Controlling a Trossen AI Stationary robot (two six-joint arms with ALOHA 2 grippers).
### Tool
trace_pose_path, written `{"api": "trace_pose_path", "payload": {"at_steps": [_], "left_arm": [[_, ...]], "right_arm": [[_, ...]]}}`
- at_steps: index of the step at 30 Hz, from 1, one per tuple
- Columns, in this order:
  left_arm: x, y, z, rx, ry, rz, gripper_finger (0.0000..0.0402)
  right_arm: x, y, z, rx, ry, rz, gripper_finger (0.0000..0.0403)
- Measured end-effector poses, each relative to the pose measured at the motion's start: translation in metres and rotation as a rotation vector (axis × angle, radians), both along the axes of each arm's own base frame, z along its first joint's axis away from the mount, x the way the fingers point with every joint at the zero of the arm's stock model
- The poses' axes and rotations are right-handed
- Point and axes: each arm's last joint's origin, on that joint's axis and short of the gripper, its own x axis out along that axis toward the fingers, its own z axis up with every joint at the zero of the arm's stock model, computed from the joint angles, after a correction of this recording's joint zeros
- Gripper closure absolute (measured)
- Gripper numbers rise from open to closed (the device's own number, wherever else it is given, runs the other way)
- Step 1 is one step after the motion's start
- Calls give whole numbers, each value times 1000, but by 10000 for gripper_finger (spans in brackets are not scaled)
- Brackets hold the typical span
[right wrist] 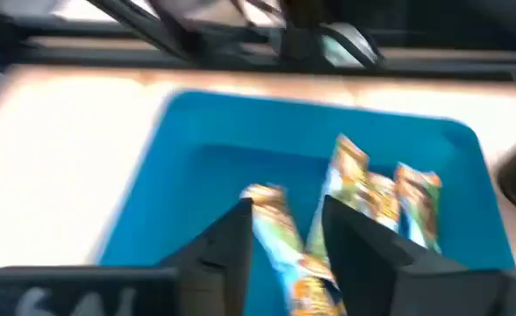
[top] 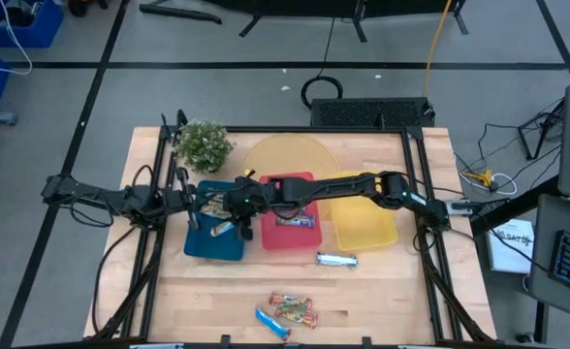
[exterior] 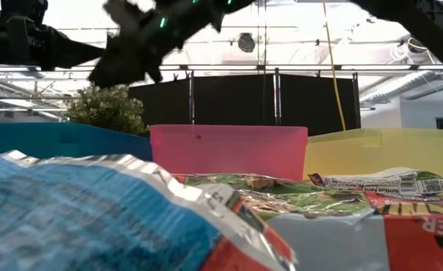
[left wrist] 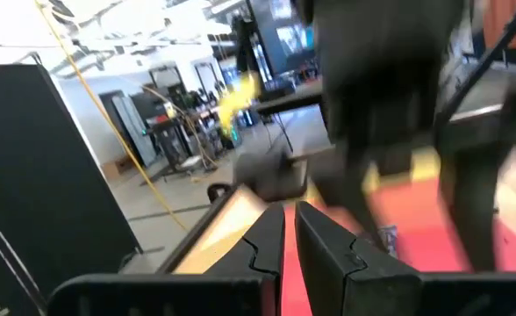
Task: Pick and place Granola Bars by type
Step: Put the blue granola bar into the red bin
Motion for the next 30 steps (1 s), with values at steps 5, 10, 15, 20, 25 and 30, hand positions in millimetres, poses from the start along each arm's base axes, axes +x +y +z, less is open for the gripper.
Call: {"api": "trace_pose_path", "payload": {"at_steps": [5,10,15,20,25,30], "left_arm": [[0,0,-2,-51,3,-7,362],[0,0,-2,-147,-17,-16,362],[1,-2,-5,-186,5,-64,362],[1,-4,-5,-190,17,-146,362],[1,-4,-8,-219,36,-147,362],[1,-3,-9,-210,51,-107,362]], "right_arm": [[-28,29,40,-15,47,117,381],[-64,60,85,-65,61,186,395],[-106,81,123,-158,-34,107,400],[-162,91,145,-157,-226,78,402],[-216,82,120,-54,-401,39,402],[-254,72,73,-16,-517,49,402]]}}
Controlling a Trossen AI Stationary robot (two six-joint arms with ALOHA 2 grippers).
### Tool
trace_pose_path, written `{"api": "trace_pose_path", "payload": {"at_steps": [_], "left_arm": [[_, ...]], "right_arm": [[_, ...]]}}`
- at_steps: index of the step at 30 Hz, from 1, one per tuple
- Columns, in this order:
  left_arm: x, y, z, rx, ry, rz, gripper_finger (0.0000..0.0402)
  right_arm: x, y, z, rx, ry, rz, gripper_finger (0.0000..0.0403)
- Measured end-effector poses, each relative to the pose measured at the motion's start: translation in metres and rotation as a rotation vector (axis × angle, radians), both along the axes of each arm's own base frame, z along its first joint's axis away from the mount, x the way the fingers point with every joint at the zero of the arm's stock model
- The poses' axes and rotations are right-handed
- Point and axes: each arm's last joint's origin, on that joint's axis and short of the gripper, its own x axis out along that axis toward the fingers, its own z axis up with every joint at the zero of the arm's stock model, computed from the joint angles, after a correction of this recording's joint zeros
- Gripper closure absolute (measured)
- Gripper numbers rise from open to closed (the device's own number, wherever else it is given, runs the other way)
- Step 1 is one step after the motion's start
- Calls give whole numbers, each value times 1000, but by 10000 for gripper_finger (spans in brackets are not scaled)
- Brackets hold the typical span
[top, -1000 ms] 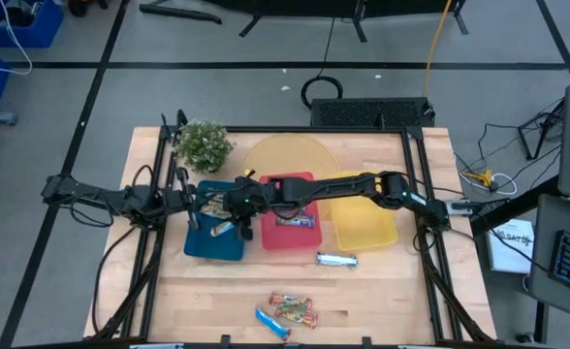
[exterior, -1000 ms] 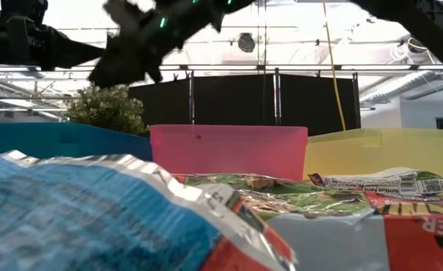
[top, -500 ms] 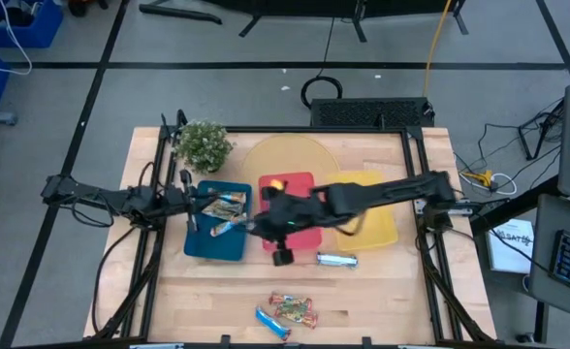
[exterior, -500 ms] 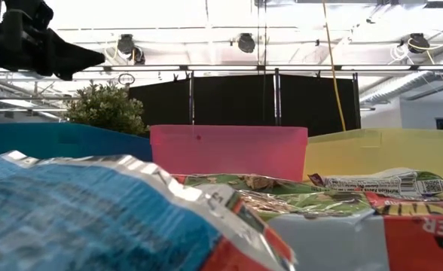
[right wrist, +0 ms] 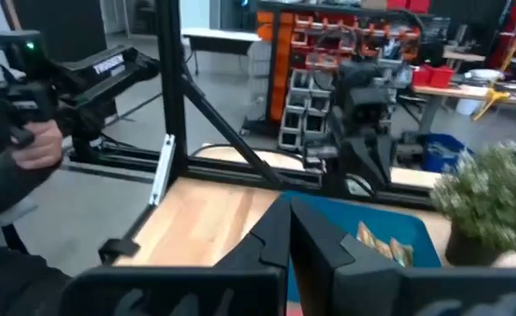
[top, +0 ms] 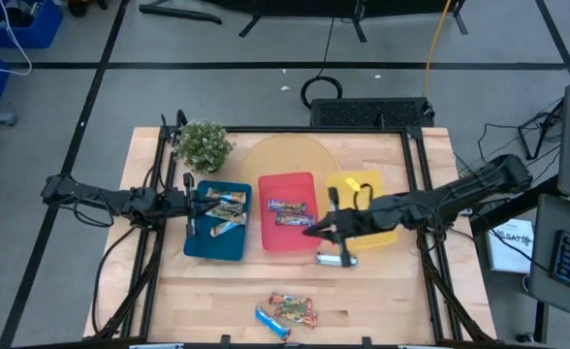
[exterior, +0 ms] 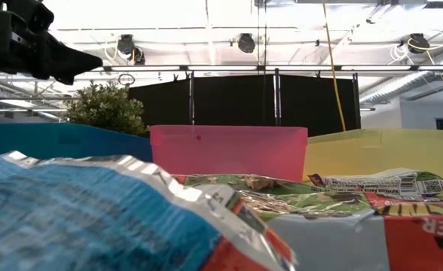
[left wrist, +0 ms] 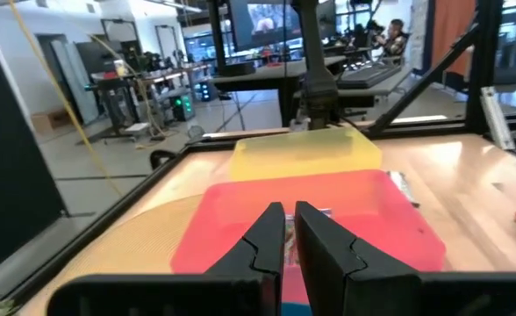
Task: Pick and place Granola Bars by type
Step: Put the blue granola bar into the red bin
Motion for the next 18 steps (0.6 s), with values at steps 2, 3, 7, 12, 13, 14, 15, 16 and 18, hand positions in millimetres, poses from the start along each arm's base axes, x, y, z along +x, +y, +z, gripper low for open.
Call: {"api": "trace_pose_path", "payload": {"at_steps": [2,3,7,12,13,14,15,16,18], "left_arm": [[0,0,0,3,1,11,362],[0,0,0,2,1,14,362],[0,0,0,8,-1,8,362],[0,-1,3,88,-23,-27,362],[0,-1,4,101,-27,-27,362],[0,-1,4,114,-28,-26,362],[0,-1,4,130,-27,-26,362],[0,-1,4,146,-24,-25,362],[0,-1,4,172,-21,-25,362]], "right_arm": [[-11,-5,-21,15,-11,-11,402],[-17,-8,-30,15,-13,-16,403],[-35,-18,-52,11,-21,-26,403],[-55,-24,-73,-45,-73,2,403],[-59,-26,-72,-38,-104,-5,403],[-62,-29,-71,-32,-125,-16,403],[-66,-32,-72,-30,-132,-25,403],[-69,-35,-74,-34,-126,-34,403],[-73,-38,-81,-61,-105,-43,403]]}}
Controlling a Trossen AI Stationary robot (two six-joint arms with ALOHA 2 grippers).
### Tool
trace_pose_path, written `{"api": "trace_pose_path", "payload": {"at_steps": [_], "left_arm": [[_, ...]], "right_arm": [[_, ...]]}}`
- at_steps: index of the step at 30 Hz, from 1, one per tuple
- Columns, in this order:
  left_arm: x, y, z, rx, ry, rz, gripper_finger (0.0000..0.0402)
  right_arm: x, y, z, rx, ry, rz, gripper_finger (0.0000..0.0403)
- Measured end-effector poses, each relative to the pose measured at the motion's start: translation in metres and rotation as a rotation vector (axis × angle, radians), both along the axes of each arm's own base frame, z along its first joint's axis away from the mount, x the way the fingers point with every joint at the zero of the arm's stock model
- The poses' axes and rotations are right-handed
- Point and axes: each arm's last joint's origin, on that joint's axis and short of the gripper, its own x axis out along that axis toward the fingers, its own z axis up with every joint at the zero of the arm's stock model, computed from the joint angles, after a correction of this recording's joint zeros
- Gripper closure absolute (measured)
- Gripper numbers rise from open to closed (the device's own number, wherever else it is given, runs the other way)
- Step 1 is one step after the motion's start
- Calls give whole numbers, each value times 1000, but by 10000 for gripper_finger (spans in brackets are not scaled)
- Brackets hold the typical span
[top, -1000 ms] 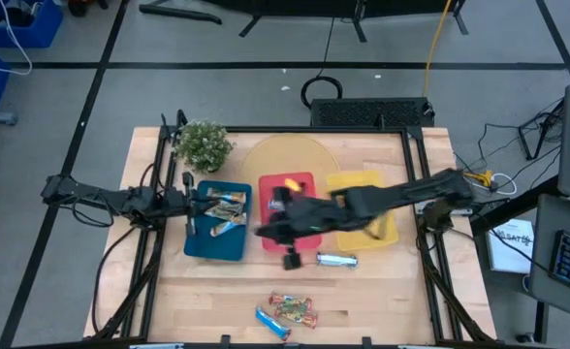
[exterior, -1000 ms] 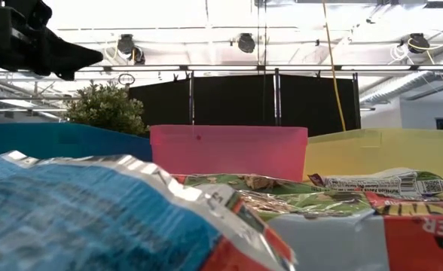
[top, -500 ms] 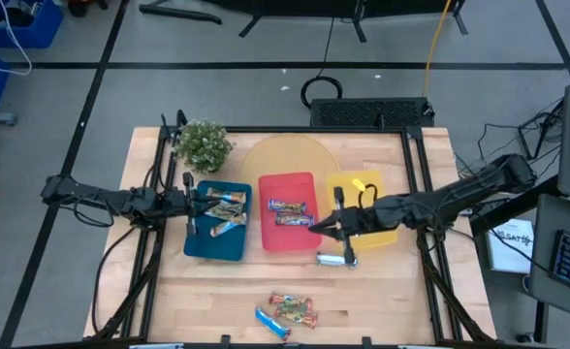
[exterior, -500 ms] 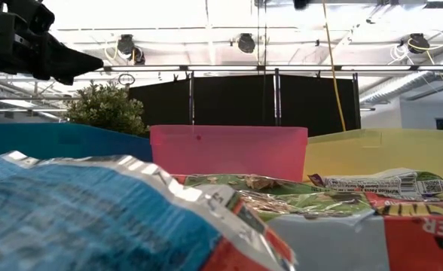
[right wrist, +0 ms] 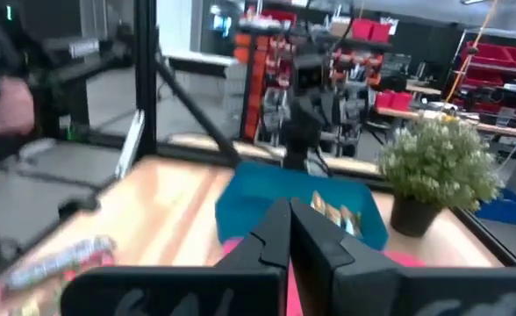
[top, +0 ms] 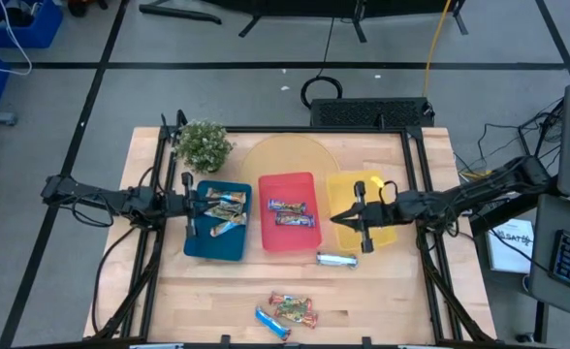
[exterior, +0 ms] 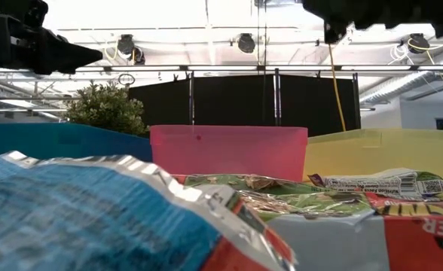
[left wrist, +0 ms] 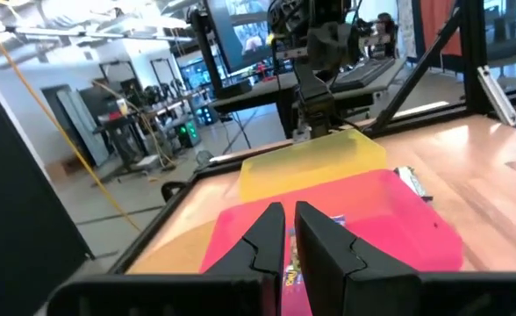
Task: Pick and place Granola Bars by type
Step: Put the blue granola bar into the red bin
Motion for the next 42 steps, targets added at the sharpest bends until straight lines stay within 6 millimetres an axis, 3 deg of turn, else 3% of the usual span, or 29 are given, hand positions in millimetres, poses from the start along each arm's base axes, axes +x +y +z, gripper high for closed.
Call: {"api": "trace_pose_path", "payload": {"at_steps": [11,17,24,27,30,35,39,42], "left_arm": [[0,0,3,56,-22,6,362],[-1,2,7,-34,-78,59,362],[-2,3,13,-142,-146,78,362],[-2,3,12,-152,-145,88,362],[-2,3,11,-148,-136,100,362],[-1,4,9,-146,-117,111,362],[-1,4,8,-153,-106,128,362],[-1,4,6,-158,-89,131,362]], "right_arm": [[-16,-10,-33,2,49,-32,403],[-22,-9,-53,18,120,-19,403],[-16,-4,-49,-24,96,0,403],[-7,0,-39,-31,95,-30,403],[11,19,-21,-65,131,-102,403],[45,48,-5,-216,416,-259,403],[64,60,-8,-204,738,-303,403],[75,80,-13,-231,891,-320,403]]}}
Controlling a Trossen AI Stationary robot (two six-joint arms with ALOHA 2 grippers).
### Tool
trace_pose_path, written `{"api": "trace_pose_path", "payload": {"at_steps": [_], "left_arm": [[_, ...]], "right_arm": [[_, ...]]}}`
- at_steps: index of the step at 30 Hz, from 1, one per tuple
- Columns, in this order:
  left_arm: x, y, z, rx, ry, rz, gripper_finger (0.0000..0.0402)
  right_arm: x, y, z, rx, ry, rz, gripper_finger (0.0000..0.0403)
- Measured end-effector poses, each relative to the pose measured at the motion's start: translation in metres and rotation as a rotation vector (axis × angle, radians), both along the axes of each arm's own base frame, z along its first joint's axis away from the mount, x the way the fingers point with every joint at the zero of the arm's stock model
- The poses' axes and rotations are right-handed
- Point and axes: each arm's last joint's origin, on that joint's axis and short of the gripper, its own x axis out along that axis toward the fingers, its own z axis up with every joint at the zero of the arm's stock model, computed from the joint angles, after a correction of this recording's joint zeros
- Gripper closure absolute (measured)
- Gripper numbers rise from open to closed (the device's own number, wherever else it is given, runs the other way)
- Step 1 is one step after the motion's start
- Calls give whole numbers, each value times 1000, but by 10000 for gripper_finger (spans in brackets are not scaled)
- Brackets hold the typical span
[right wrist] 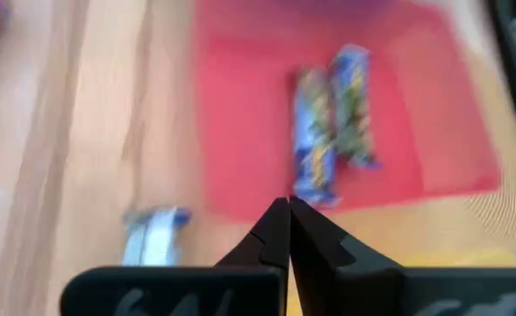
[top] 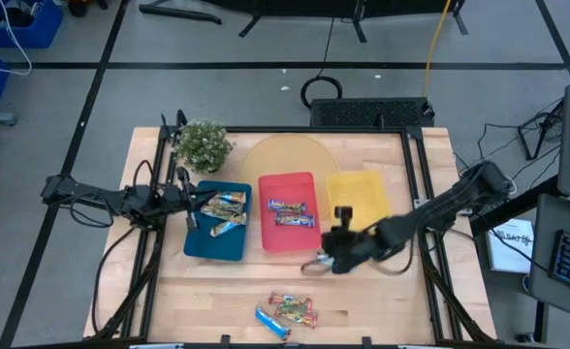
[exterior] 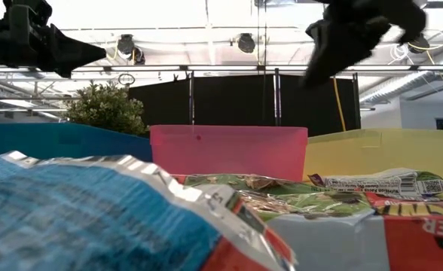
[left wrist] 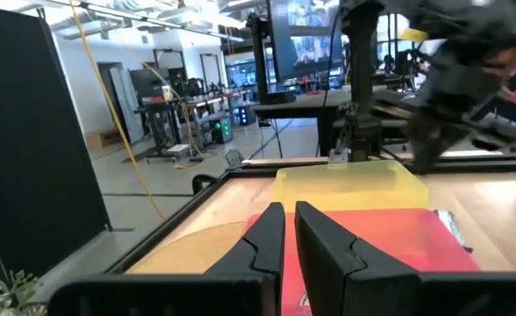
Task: Pick and place Granola Bars by type
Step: Put the blue granola bar into the red bin
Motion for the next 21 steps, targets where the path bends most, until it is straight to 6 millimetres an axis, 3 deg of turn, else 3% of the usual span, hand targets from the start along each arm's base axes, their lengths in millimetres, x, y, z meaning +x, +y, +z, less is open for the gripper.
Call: {"api": "trace_pose_path", "payload": {"at_steps": [4,10,21], "left_arm": [[0,0,0,-27,-5,-2,362],[0,0,1,-34,-17,-8,362],[0,0,3,55,-14,0,362]], "right_arm": [[9,25,-8,-21,155,35,403],[15,35,-18,193,293,100,389],[27,25,-22,247,297,111,228]]}}
